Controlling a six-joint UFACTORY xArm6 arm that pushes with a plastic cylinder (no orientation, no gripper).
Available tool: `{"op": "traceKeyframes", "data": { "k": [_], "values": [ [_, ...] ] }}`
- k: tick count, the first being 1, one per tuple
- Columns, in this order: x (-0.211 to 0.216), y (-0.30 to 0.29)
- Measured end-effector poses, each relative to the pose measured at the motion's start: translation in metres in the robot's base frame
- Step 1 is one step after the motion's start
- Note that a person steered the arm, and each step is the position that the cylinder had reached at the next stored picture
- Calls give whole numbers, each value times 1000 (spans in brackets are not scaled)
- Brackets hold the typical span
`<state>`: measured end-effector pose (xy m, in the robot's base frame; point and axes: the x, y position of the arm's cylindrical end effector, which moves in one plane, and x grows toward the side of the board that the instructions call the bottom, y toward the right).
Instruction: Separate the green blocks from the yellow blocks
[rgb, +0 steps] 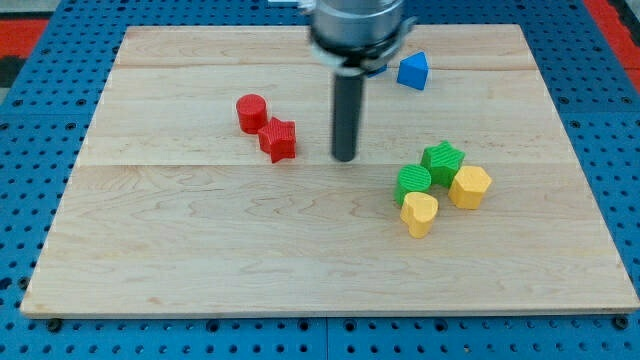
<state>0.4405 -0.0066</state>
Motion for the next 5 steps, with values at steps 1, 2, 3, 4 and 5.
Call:
{"op": "traceKeyframes", "data": {
  "k": [1,2,3,4,5],
  "values": [
    [-12,-89],
    [-27,-110],
    [12,-85],
    [20,-25],
    [-42,29]
  ]
}}
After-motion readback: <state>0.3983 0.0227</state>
